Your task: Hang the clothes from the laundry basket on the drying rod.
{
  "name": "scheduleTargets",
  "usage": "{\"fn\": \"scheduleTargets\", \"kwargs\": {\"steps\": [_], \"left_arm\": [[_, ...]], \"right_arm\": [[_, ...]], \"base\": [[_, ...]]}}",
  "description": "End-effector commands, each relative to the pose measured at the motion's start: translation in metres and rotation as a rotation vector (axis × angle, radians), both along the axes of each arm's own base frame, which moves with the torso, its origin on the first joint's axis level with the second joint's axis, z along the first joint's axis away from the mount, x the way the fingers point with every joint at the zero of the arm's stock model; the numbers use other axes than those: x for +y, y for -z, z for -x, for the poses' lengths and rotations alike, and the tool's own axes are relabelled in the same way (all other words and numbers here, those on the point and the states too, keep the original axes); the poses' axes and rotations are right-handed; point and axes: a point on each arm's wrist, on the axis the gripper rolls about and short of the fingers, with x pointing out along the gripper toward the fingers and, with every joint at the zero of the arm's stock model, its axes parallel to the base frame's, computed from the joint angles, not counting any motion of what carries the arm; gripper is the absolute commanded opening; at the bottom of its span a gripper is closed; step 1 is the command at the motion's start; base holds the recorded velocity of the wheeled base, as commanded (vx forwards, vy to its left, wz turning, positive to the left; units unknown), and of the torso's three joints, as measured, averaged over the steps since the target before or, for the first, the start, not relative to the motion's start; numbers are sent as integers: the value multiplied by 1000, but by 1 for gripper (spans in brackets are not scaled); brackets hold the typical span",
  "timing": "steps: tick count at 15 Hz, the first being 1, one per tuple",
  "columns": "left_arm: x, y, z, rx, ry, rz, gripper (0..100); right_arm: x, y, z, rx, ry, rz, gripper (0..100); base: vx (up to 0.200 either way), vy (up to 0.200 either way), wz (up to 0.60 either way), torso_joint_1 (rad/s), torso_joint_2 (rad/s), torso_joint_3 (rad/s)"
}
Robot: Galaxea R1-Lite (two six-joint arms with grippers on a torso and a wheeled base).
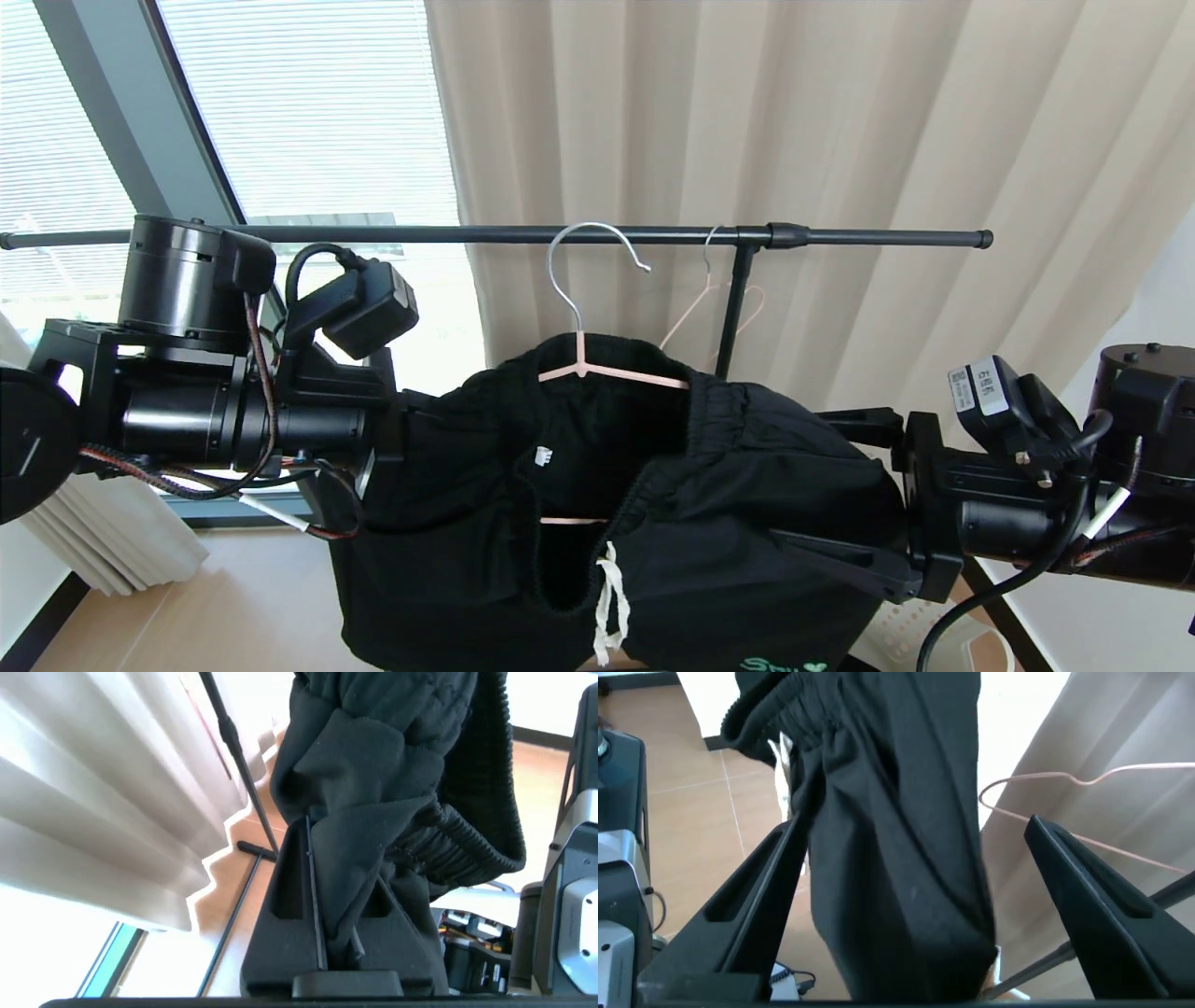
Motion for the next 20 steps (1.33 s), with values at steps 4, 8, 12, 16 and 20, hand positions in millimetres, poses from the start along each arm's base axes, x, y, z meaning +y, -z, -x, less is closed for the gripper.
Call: {"fn": "scheduleTargets", "kwargs": {"steps": [4,8,12,16,20], "left_arm": [[8,-12,7,-20,-38,27,0],[12,-15,7,-10,-71,53,0],[16,-24,13,-9,-92,82,0],[18,-30,19,-21,-97,98,0],[19,-28,23,-4,-102,102,0]], "right_arm": [[-3,2,-2,12,-23,-8,100],[-20,16,-19,25,-39,1,100],[-23,27,-35,59,-14,10,100],[-23,33,-40,58,-17,25,100],[-26,34,-44,40,-11,33,0]], "base": [[0,0,0,0,0,0],[0,0,0,0,0,0],[0,0,0,0,0,0],[0,0,0,0,0,0],[0,0,0,0,0,0]]}}
